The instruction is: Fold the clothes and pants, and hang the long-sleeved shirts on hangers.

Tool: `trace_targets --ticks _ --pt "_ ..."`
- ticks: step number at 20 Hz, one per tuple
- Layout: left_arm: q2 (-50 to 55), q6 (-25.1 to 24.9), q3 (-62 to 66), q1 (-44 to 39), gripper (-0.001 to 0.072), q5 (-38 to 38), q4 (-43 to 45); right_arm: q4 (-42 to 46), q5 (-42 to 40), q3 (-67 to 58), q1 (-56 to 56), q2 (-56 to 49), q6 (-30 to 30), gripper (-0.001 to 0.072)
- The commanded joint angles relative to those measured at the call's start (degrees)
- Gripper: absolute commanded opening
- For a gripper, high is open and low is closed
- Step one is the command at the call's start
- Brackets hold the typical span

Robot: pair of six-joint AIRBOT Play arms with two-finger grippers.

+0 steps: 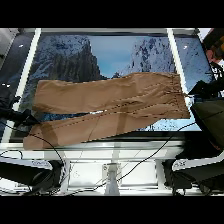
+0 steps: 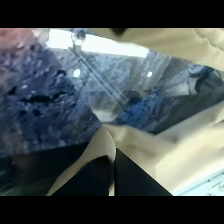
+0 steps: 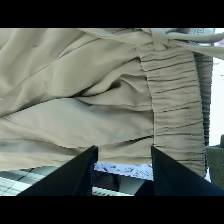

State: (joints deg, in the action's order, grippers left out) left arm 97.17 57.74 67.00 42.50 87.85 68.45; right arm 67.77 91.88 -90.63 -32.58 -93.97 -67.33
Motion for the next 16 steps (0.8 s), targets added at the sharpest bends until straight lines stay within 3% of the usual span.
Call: trace_targets --ticks 1,4,10,16 --pt "0.74 2.60 0.15 -1.38 0.0021 -4.13 -0.15 -0.02 -0.44 -0.02 0.00 0.02 -0.11 0.0367" --pt "0.72 5.33 1.81 -1.46 0.0021 -9.14 -0.39 -0.42 -0.42 0.59 0.00 0.02 -0.48 0.0367" --pt "0.70 5.33 8.74 -1.92 0.0021 -17.59 -8.98 -1.66 -0.55 4.63 0.02 0.02 -1.11 0.0367" --pt "0.70 5.31 10.38 -6.97 0.0021 -33.55 -10.84 -6.93 -2.14 5.42 0.13 0.20 -1.64 0.0367"
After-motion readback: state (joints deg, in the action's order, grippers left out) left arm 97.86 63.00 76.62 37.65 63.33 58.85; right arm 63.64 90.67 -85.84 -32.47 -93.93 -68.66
